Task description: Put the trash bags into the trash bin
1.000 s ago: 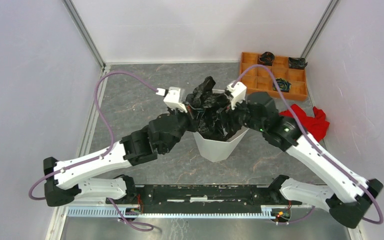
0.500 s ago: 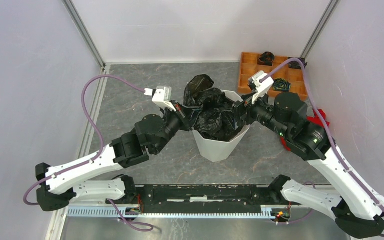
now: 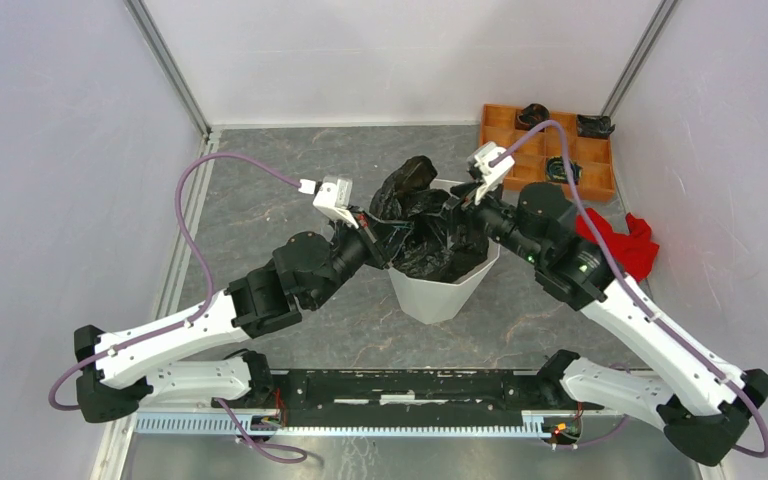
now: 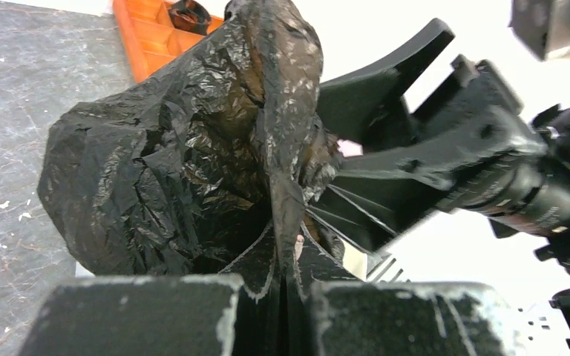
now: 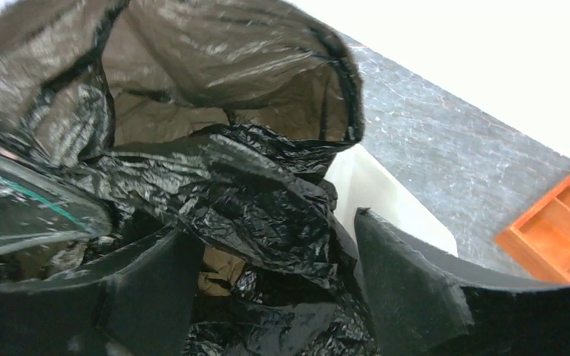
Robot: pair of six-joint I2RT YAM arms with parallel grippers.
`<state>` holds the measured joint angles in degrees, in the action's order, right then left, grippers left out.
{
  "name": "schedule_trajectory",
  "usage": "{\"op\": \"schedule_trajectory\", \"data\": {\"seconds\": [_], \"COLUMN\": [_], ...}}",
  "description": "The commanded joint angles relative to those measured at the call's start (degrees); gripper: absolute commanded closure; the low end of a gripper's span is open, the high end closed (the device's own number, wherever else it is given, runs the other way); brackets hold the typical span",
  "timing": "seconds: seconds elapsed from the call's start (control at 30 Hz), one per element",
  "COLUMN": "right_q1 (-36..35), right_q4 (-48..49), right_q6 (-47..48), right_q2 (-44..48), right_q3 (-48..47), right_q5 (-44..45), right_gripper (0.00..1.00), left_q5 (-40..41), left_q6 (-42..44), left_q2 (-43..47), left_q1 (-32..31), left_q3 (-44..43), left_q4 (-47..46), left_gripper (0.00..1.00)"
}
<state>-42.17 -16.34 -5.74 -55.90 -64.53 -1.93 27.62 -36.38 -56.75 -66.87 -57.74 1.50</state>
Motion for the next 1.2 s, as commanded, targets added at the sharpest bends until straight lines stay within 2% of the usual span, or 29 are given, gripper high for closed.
{"op": "schedule_trajectory", "data": {"seconds": [0.0, 0.07, 0.1, 0.13, 0.17, 0.2, 0.23, 0.27, 0.33, 0.37, 0.5, 0.67, 0.8, 0.87, 0.9, 1.07, 1.17], "right_q1": [-0.1, -0.1, -0.1, -0.1, -0.1, -0.1, -0.1, -0.1, -0.1, -0.1, -0.1, -0.1, -0.1, -0.1, -0.1, -0.1, -0.1], "right_q4": [11.0, 8.6, 6.6, 4.1, 1.9, -0.9, -4.0, -7.1, -14.4, -18.0, -24.2, -27.4, -30.0, -29.8, -29.5, -28.3, -27.4], "right_q6": [2.6, 1.7, 1.1, 0.7, 0.1, -0.6, -1.2, -2.0, -3.2, -3.7, -4.4, -3.7, -3.2, -3.1, -3.1, -3.5, -3.9], "right_q2": [0.5, 0.4, 0.6, 0.9, 1.3, 1.6, 2.0, 2.0, 1.5, 1.3, 2.9, 5.2, 6.0, 6.7, 7.0, 7.8, 8.1], "right_q3": [2.5, 1.1, 0.3, -0.3, -1.2, -2.2, -3.8, -5.8, -10.1, -11.6, -13.9, -16.3, -18.5, -18.5, -18.3, -17.4, -17.6], "right_q5": [-2.9, 1.5, 4.5, 7.0, 8.7, 9.9, 10.5, 10.9, 12.0, 12.3, 12.6, 14.6, 16.5, 15.8, 15.3, 13.9, 13.0], "right_gripper": [0.31, 0.55, 0.71, 0.84, 0.98, 0.99, 0.99, 0.99, 0.99, 1.0, 1.0, 0.99, 0.99, 0.99, 0.99, 0.99, 0.99], "left_q5": [-2.6, -4.2, -5.9, -7.5, -8.8, -9.6, -9.7, -9.0, -6.1, -5.1, -2.8, 7.1, 16.8, 18.7, 14.9, -7.5, -17.1], "left_q6": [0.1, 0.5, 1.3, 2.6, 4.4, 6.4, 9.2, 11.0, 12.6, 13.8, 17.3, 16.9, 13.9, 12.6, 12.6, 10.4, 8.0], "left_q2": [-0.1, -0.5, -0.8, -1.1, -1.6, -2.1, -2.7, -3.1, -3.3, -2.7, 1.1, 4.6, 2.9, 0.5, -0.8, -9.1, -13.2], "left_q1": [0.2, 0.1, 0.2, 0.2, 0.1, 0.1, 0.1, 0.1, 0.2, 0.2, 0.2, 0.1, 0.2, 1.5, 3.1, 14.7, 16.9], "left_q3": [-1.7, -2.1, -2.6, -3.3, -4.6, -6.5, -8.5, -10.8, -14.8, -16.0, -17.5, -16.5, -18.6, -21.5, -22.7, -28.1, -28.8], "left_q4": [-3.2, -3.2, -2.8, -2.1, 0.0, 3.2, 8.0, 12.3, 19.4, 21.5, 25.5, 26.7, 29.0, 30.2, 29.8, 27.2, 25.1], "left_gripper": [0.98, 0.98, 0.98, 0.91, 0.8, 0.64, 0.37, 0.24, 0.08, 0.04, 0.0, 0.0, 0.08, 0.06, 0.01, 0.0, 0.0]}}
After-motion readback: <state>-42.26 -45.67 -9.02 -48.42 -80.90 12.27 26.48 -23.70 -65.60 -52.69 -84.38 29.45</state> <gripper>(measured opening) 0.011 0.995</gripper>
